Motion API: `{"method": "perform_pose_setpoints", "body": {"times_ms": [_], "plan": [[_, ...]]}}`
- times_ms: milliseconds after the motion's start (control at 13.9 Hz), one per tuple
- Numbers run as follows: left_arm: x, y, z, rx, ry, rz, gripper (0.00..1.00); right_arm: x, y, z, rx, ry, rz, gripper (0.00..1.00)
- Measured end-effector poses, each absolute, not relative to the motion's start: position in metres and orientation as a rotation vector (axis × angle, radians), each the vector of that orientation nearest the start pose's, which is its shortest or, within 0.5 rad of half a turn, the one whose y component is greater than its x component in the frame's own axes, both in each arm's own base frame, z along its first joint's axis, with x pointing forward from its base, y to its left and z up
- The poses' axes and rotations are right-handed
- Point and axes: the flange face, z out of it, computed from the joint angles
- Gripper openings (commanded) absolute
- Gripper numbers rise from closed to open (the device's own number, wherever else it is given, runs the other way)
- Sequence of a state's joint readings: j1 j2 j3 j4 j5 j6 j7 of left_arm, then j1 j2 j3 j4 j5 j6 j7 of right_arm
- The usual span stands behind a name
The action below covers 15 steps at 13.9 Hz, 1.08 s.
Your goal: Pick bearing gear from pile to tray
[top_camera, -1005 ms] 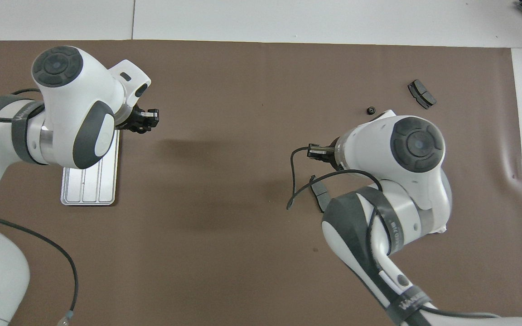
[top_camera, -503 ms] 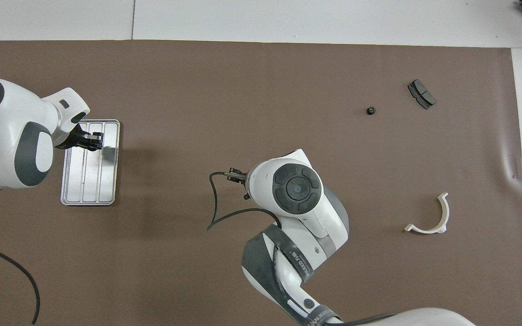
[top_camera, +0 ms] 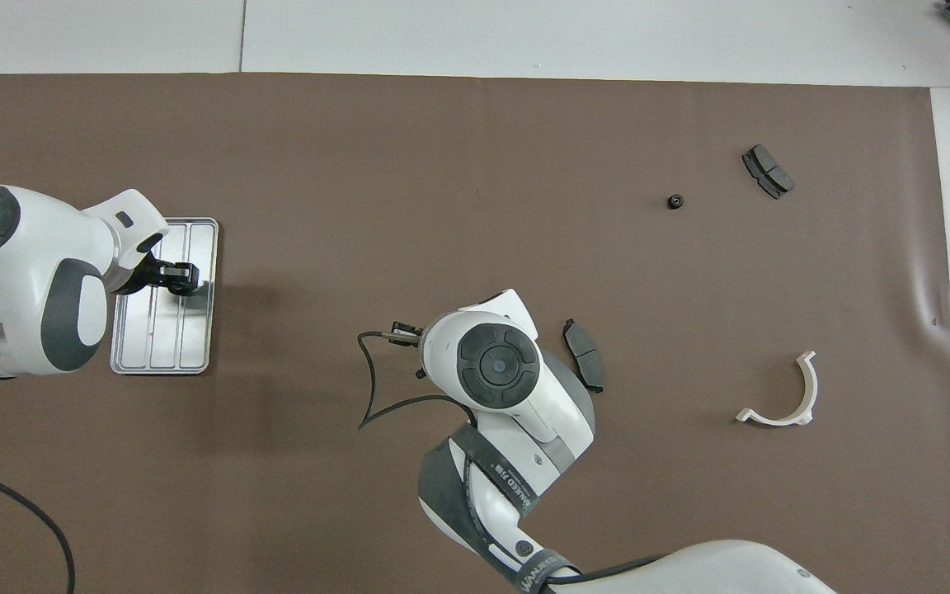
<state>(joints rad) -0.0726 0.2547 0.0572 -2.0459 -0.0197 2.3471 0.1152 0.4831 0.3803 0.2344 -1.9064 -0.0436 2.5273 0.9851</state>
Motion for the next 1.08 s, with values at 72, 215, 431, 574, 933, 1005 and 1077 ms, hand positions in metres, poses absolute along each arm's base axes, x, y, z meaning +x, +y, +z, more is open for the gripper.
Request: {"method": "perform_pose_setpoints", "body": {"times_ms": [72,215,431,574,933,1005,1077], "plan": [[0.594,-0.011,0.324,-3.133,0.189,-0.084,1.00,0.496,0.420,0.320,-2.890,0.374,-0.195,0.35],[0.597,-0.014,0.331,-3.139,0.187,-0.112,1.00,0.498,0.422,0.311,-2.892,0.366,-0.204,1.00],[0.608,-0.038,0.351,-3.207,0.115,-0.183,1.00,0.502,0.421,0.314,-2.908,0.336,-0.254,1.00],[0.610,-0.072,0.361,-3.226,0.033,-0.202,1.00,0.514,0.410,0.322,-2.912,0.344,-0.304,1.00],[0.588,-0.207,0.376,-3.266,-0.157,-0.203,1.00,0.574,0.314,0.378,-2.940,0.420,-0.461,1.00],[0.578,-0.233,0.376,-3.271,-0.155,-0.195,1.00,0.587,0.286,0.385,-2.957,0.393,-0.486,1.00],[0.568,-0.257,0.377,-3.272,-0.151,-0.187,1.00,0.599,0.259,0.389,-2.978,0.357,-0.503,1.00]]}}
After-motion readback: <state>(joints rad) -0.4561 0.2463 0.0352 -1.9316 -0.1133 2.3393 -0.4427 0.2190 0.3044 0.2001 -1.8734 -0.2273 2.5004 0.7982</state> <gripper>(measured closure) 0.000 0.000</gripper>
